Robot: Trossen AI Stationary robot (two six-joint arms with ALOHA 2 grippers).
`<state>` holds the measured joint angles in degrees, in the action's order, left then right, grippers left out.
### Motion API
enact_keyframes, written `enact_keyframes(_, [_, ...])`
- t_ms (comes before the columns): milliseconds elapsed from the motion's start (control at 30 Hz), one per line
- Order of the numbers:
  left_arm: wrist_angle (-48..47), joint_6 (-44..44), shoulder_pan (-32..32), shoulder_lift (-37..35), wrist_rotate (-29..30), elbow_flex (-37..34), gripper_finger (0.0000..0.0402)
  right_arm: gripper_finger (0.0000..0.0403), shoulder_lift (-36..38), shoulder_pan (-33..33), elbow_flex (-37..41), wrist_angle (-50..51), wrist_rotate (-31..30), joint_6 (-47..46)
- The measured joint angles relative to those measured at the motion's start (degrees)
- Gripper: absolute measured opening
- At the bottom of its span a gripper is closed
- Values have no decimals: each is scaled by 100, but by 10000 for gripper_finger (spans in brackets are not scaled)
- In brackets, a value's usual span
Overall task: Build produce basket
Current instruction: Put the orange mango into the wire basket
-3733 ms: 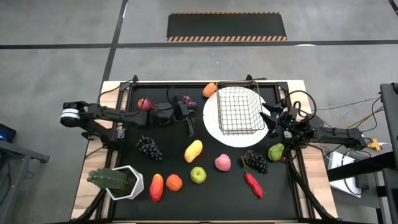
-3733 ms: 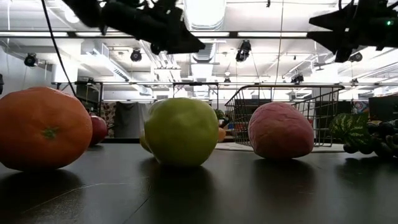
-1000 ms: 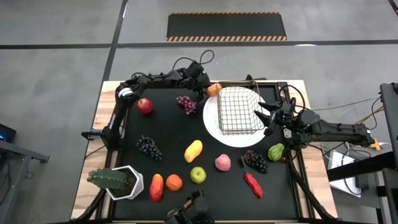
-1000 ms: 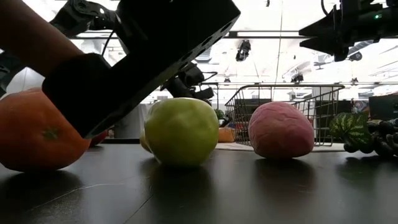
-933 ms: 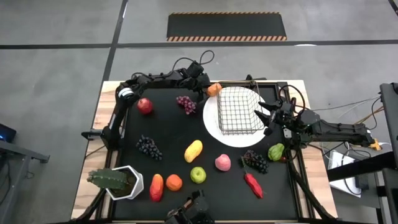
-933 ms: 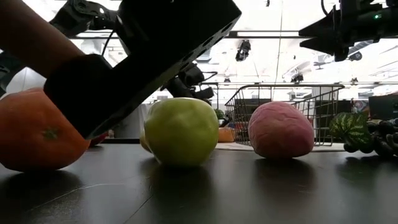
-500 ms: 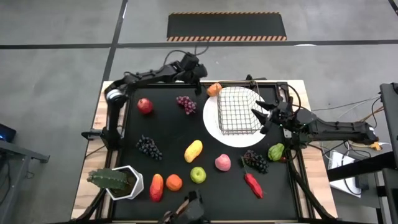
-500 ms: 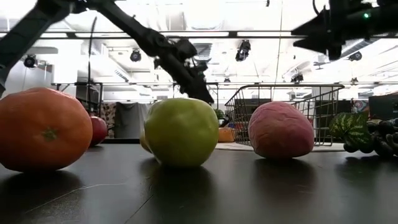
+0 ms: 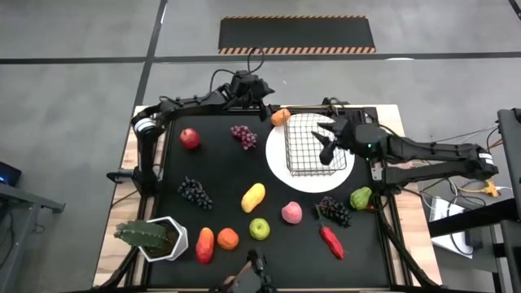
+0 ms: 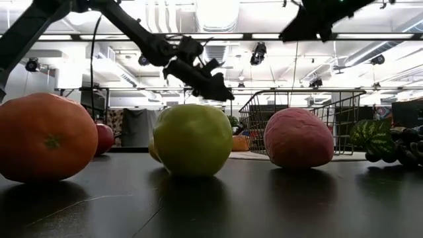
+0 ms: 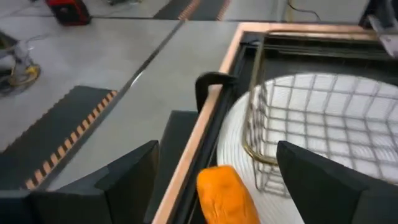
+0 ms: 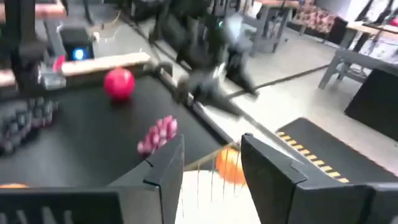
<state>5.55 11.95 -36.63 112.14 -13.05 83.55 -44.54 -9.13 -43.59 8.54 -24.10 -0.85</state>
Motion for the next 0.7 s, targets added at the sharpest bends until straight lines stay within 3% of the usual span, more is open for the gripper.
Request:
enact_keyframes(233, [-395, -145, -17, 356, -5, -33, 305, 119, -187, -456, -497, 586, -38, -63])
enact_keyframes(467, [-177, -146, 1, 713, -43, 9, 305, 104, -175, -851, -846, 987, -57, -68])
enact_keyframes(700, [201, -706, -12, 952, -656, 187, 305, 110, -86, -880, -885, 1171, 9, -574])
